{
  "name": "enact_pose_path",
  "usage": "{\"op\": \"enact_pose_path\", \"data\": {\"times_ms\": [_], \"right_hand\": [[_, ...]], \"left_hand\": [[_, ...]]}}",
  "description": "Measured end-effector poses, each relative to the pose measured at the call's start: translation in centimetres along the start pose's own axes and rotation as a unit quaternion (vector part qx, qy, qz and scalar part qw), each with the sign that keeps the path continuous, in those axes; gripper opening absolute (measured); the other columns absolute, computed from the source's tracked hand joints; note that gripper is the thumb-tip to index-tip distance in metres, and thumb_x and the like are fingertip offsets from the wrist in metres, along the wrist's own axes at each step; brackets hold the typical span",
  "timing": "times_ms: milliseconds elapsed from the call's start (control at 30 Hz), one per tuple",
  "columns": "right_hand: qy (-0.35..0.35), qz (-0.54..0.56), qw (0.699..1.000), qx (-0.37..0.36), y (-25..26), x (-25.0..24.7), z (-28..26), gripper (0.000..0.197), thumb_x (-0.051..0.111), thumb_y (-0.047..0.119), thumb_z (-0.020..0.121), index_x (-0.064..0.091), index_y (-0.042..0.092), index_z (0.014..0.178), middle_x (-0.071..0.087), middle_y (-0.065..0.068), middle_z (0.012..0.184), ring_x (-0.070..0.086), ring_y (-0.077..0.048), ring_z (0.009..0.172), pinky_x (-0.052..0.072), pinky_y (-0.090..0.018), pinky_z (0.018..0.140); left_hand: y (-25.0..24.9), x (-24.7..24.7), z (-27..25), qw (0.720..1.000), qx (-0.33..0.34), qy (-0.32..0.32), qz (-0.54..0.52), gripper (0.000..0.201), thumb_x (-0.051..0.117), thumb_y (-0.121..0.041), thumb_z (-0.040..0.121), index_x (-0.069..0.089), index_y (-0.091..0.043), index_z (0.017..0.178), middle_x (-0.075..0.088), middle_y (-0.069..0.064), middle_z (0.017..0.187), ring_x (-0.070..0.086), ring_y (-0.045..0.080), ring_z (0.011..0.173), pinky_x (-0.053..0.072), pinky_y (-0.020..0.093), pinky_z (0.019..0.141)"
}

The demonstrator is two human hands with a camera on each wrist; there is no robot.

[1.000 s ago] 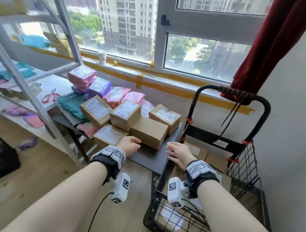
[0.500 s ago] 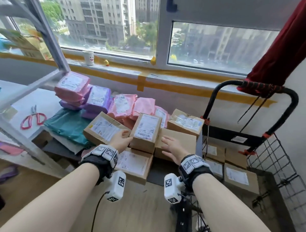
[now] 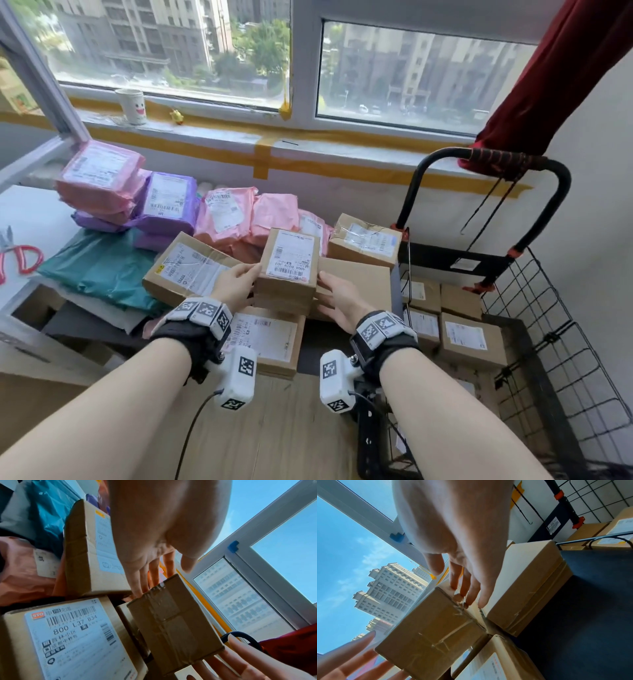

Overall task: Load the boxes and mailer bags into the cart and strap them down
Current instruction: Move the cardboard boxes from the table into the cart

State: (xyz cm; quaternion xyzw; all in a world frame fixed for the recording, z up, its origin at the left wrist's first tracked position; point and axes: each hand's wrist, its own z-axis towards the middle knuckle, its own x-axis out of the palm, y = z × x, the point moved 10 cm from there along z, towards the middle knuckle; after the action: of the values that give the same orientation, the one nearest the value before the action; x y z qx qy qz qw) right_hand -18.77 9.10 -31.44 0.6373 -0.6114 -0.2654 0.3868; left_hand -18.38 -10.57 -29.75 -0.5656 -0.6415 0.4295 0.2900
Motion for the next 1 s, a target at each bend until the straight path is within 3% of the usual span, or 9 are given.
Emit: {"op": "enact_pose_path", "data": {"times_ms": [100, 233, 333, 433, 533, 600, 733, 833, 1000], "right_hand": [[0.007, 0.003, 1.000, -0.023, 1.1, -1.2, -1.7, 0.025, 0.040, 0.030, 0.100, 0.065, 0.026, 0.099, 0.068, 0.010, 0.096, 0.058, -0.010, 0.093, 0.038, -0.034, 0.096], [0.026, 0.026, 0.998, -0.055, 3.6, -4.3, -4.8, 0.028, 0.046, 0.035, 0.098, 0.061, 0.030, 0.121, 0.065, 0.009, 0.118, 0.054, -0.016, 0.111, 0.045, -0.034, 0.085], [0.025, 0.033, 0.997, -0.069, 5.3, -8.3, -7.7, 0.035, 0.050, 0.038, 0.096, 0.051, 0.037, 0.130, 0.058, 0.005, 0.125, 0.051, -0.023, 0.115, 0.045, -0.044, 0.083], [0.023, 0.043, 0.994, -0.097, 6.5, -13.2, -10.7, 0.031, 0.050, 0.038, 0.096, 0.046, 0.040, 0.127, 0.057, 0.004, 0.120, 0.054, -0.025, 0.108, 0.047, -0.048, 0.078], [0.001, 0.046, 0.990, -0.133, 7.1, -18.9, -12.9, 0.035, 0.053, 0.035, 0.095, 0.043, 0.039, 0.128, 0.060, 0.004, 0.116, 0.056, -0.022, 0.104, 0.046, -0.052, 0.087], [-0.025, 0.041, 0.987, -0.155, 6.9, -22.9, -14.1, 0.040, 0.058, 0.035, 0.092, 0.045, 0.036, 0.130, 0.063, -0.001, 0.118, 0.058, -0.024, 0.106, 0.045, -0.055, 0.090], [-0.065, 0.081, 0.979, -0.176, 5.6, -31.0, -15.9, 0.044, 0.066, 0.022, 0.087, 0.051, 0.024, 0.129, 0.066, -0.010, 0.115, 0.065, -0.027, 0.099, 0.055, -0.047, 0.081], [-0.075, 0.102, 0.980, -0.154, 3.7, -36.4, -16.9, 0.041, 0.067, 0.018, 0.085, 0.055, 0.023, 0.125, 0.066, -0.011, 0.114, 0.065, -0.022, 0.090, 0.057, -0.039, 0.071], [-0.079, 0.119, 0.983, -0.113, 0.6, -43.2, -17.2, 0.041, 0.069, 0.019, 0.083, 0.058, 0.024, 0.122, 0.065, -0.008, 0.115, 0.060, -0.023, 0.099, 0.052, -0.038, 0.080]], "left_hand": [[-1.8, 1.0, -1.9, 1.000, 0.015, -0.002, -0.021, 0.014, 0.055, -0.026, 0.094, 0.060, -0.012, 0.090, 0.065, 0.014, 0.105, 0.061, 0.027, 0.092, 0.052, 0.035, 0.073], [-5.4, 3.9, -5.4, 0.998, 0.053, -0.016, -0.015, 0.008, 0.063, -0.021, 0.089, 0.060, -0.016, 0.084, 0.066, 0.008, 0.095, 0.064, 0.020, 0.080, 0.054, 0.038, 0.076], [-7.6, 7.9, -8.4, 0.997, 0.070, -0.009, -0.042, 0.008, 0.066, -0.015, 0.087, 0.059, -0.014, 0.083, 0.067, 0.015, 0.100, 0.066, 0.028, 0.086, 0.056, 0.045, 0.080], [-8.7, 13.4, -11.2, 0.996, 0.081, 0.013, -0.045, 0.007, 0.066, -0.013, 0.087, 0.058, -0.012, 0.086, 0.068, 0.017, 0.103, 0.067, 0.031, 0.091, 0.056, 0.042, 0.084], [-8.7, 19.5, -13.9, 0.994, 0.097, 0.027, -0.046, 0.011, 0.064, -0.009, 0.087, 0.056, -0.008, 0.095, 0.064, 0.018, 0.106, 0.065, 0.022, 0.078, 0.057, 0.023, 0.069], [-7.8, 23.6, -15.6, 0.993, 0.094, 0.037, -0.061, 0.014, 0.065, -0.008, 0.086, 0.055, -0.007, 0.097, 0.061, 0.017, 0.107, 0.065, 0.020, 0.077, 0.057, 0.018, 0.061], [-5.4, 31.2, -17.6, 0.992, 0.083, 0.075, -0.053, 0.024, 0.069, -0.009, 0.083, 0.055, -0.008, 0.102, 0.060, 0.022, 0.117, 0.064, 0.030, 0.096, 0.059, 0.024, 0.071], [-3.1, 36.1, -18.7, 0.992, 0.054, 0.104, -0.038, 0.033, 0.070, -0.009, 0.082, 0.052, -0.009, 0.110, 0.058, 0.022, 0.121, 0.064, 0.030, 0.097, 0.053, 0.032, 0.081], [-0.8, 41.5, -19.0, 0.993, 0.023, 0.114, -0.005, 0.057, 0.067, -0.023, 0.086, 0.041, -0.012, 0.135, 0.061, 0.012, 0.112, 0.064, 0.027, 0.101, 0.055, 0.037, 0.082]]}}
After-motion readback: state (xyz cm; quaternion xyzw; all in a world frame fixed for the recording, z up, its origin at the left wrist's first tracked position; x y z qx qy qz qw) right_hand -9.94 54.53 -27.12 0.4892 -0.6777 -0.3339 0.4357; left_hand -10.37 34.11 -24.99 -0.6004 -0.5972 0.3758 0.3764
